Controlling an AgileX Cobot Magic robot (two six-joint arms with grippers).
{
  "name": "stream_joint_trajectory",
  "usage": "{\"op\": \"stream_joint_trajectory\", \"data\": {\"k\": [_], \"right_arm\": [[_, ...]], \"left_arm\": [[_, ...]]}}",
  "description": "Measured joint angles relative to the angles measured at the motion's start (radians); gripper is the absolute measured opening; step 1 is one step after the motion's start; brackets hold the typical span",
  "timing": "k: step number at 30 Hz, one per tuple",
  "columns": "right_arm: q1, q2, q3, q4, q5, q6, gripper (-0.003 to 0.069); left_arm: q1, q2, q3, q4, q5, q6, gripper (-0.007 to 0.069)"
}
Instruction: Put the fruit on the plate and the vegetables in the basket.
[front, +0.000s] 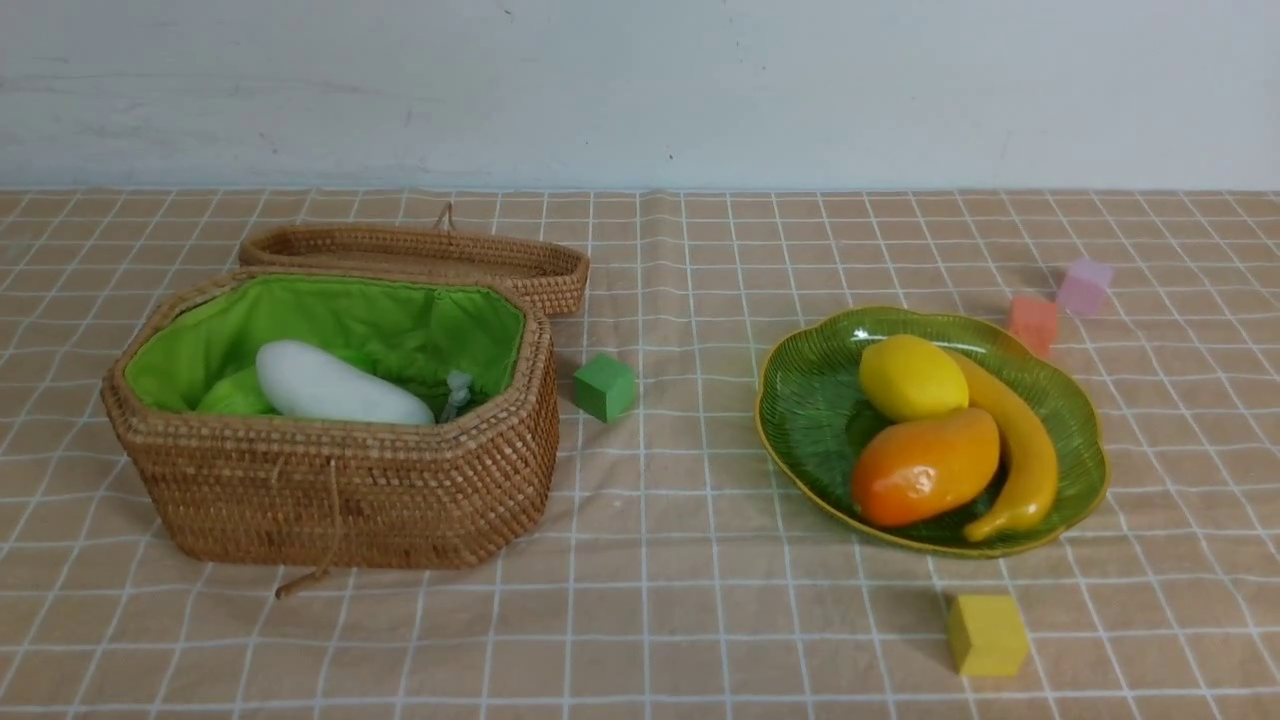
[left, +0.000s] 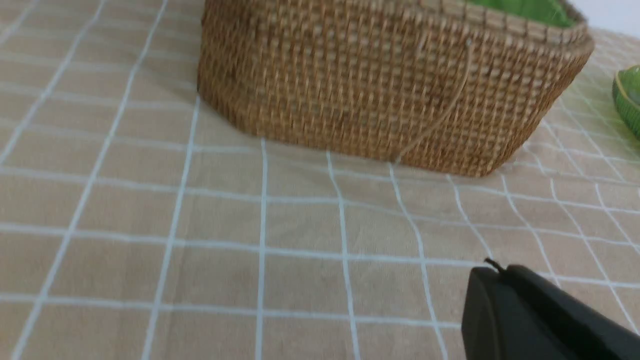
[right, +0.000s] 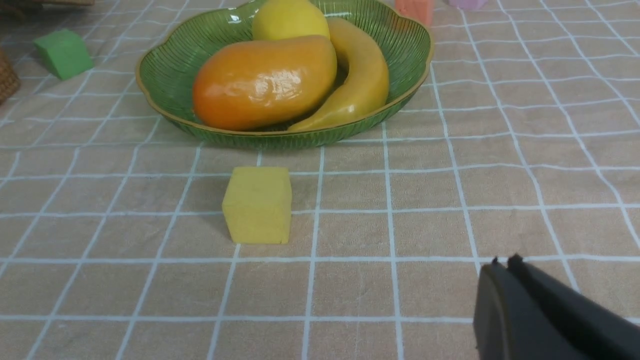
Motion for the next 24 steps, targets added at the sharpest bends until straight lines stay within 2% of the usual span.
{"op": "stream_joint_trajectory", "data": {"k": [6,24], "right_arm": [[0.000,0.000,0.000,0.000,0.000,0.000,0.0010],[0.000,0.000,0.000,0.000,0.000,0.000,0.0020]], "left_arm": [[0.000,0.000,0.000,-0.012,0.001,-0.129,-0.0013],[0.000,0.000,0.000,-0.013,0.000,-0.142,-0.0013]]}}
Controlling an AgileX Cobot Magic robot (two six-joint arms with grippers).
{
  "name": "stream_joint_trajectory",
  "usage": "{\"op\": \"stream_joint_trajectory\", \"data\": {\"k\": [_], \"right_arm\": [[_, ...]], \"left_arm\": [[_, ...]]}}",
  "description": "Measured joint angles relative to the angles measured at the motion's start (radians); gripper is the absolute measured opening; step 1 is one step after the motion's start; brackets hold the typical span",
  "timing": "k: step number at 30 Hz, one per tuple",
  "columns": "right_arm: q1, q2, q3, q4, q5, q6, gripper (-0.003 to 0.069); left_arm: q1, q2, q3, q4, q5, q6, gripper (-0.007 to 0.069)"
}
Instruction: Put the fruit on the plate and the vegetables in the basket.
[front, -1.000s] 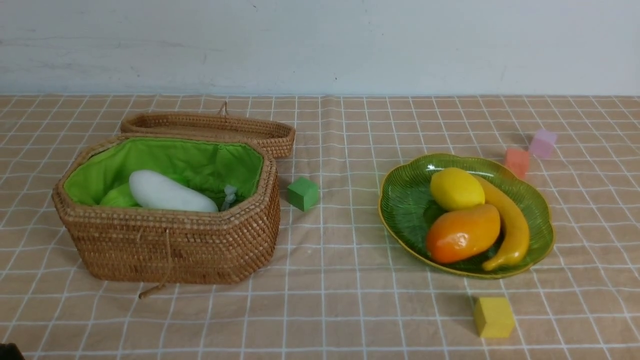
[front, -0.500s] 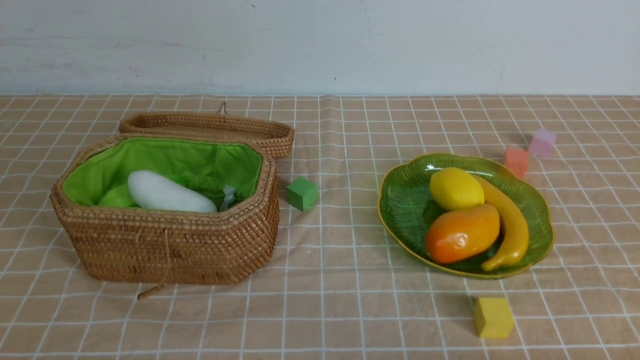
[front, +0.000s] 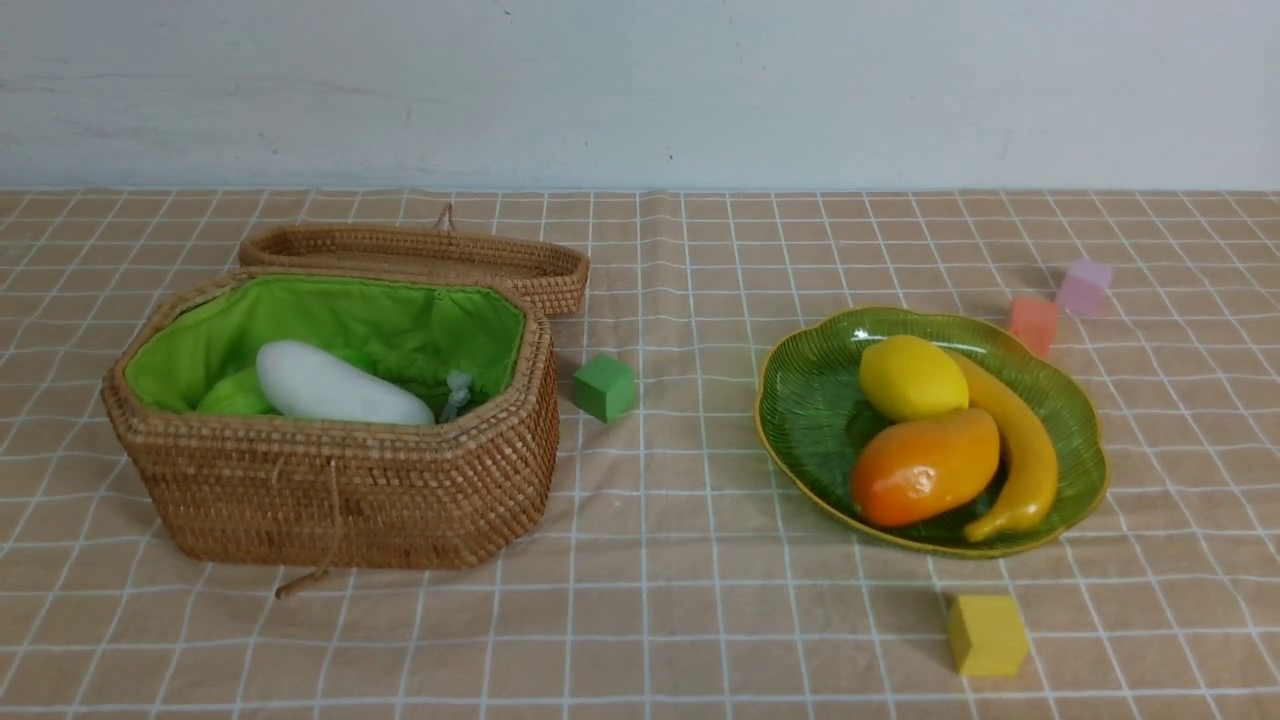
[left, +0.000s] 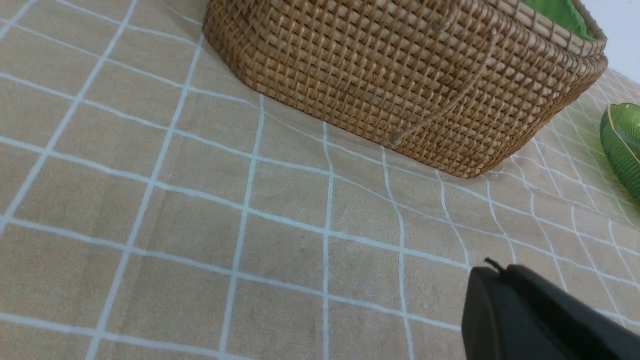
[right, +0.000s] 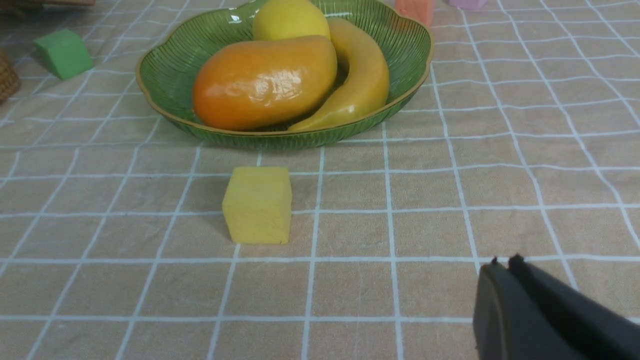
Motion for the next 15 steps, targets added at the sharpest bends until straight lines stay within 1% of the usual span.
{"op": "stream_joint_trajectory", "data": {"k": [15], "right_arm": [[0.000,0.000,0.000,0.000,0.000,0.000,0.0027]], "left_arm": [[0.000,0.000,0.000,0.000,0.000,-0.001,-0.0011]]}}
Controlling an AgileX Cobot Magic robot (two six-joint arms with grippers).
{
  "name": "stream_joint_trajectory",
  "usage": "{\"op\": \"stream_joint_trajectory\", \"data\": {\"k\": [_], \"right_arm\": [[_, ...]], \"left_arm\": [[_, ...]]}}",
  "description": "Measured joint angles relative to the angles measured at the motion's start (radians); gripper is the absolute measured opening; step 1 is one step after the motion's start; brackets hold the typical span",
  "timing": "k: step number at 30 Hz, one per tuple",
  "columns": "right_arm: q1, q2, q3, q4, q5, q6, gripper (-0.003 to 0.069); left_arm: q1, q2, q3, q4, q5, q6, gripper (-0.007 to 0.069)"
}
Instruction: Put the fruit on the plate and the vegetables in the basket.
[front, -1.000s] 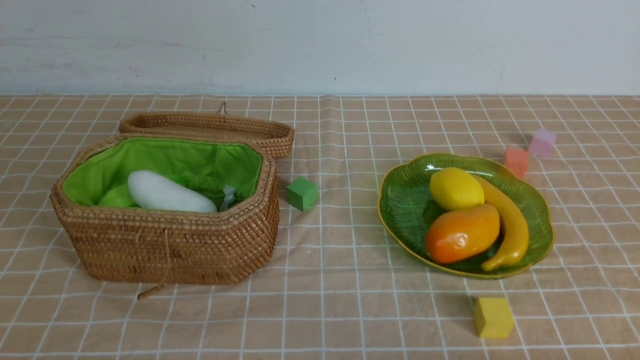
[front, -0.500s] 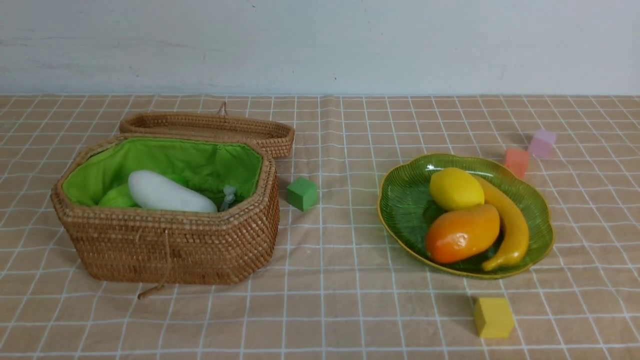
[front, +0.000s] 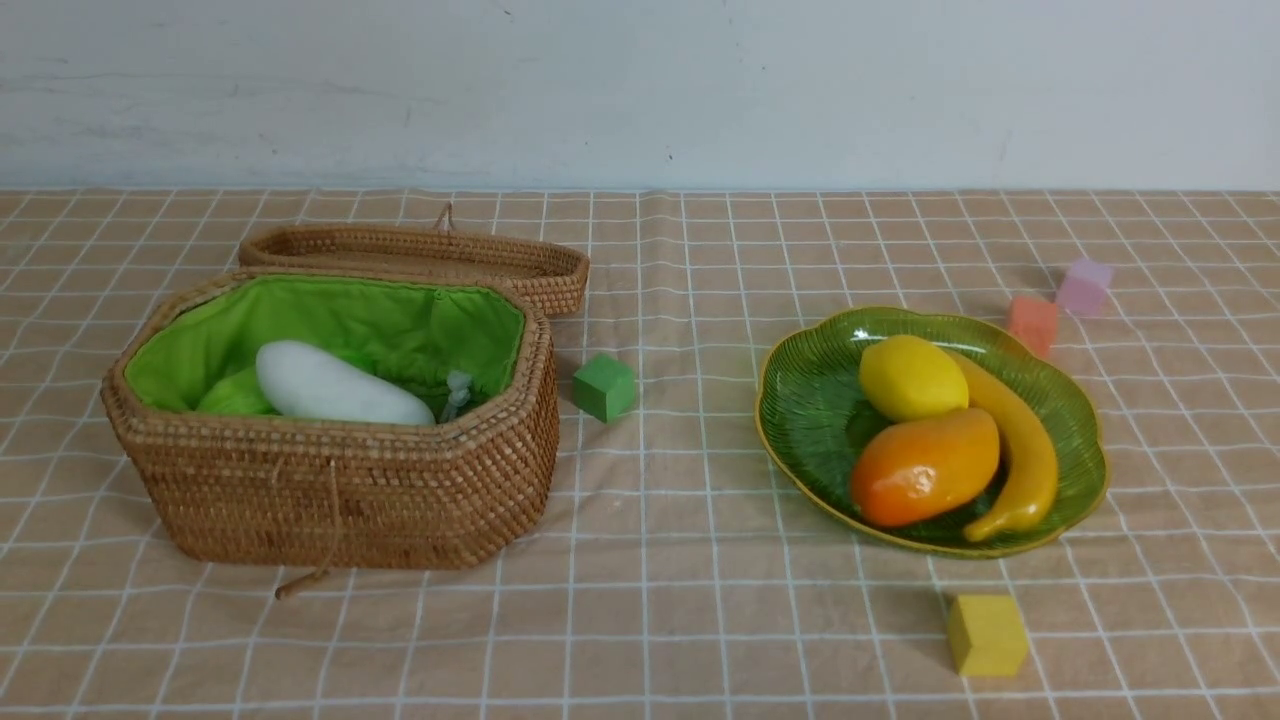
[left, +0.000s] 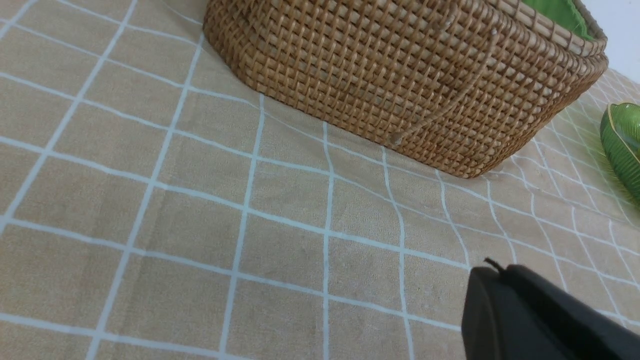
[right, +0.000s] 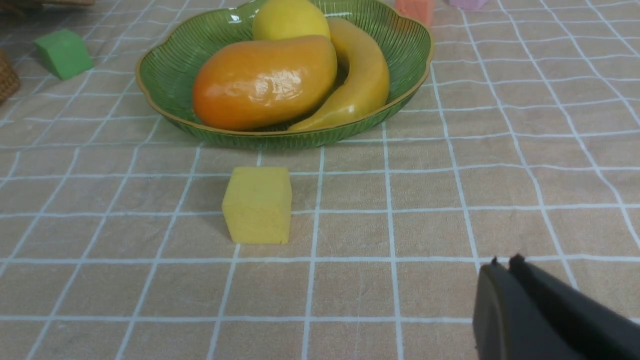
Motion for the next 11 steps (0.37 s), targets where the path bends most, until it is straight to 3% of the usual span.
{"op": "stream_joint_trajectory", "data": {"k": [11], "right_arm": [[0.000,0.000,0.000,0.000,0.000,0.001,0.0037]], "left_arm": [[0.000,0.000,0.000,0.000,0.000,0.000,-0.0001]]}}
